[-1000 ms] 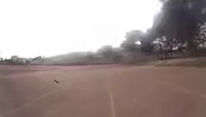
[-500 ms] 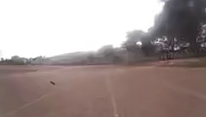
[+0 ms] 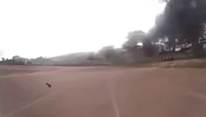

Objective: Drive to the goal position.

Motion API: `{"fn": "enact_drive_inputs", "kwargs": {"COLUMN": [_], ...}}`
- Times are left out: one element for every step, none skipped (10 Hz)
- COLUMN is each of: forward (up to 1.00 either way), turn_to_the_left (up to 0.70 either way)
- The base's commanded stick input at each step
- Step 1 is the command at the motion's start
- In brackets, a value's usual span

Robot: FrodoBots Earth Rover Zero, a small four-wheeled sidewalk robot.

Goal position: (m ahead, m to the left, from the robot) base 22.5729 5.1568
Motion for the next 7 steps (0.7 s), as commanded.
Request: {"fn": "enact_drive_inputs", "kwargs": {"forward": [0.70,0.70,0.70,0.70,0.70,0.70,0.70], "turn_to_the_left": [0.00,0.00,0.00,0.00,0.00,0.00,0.00]}}
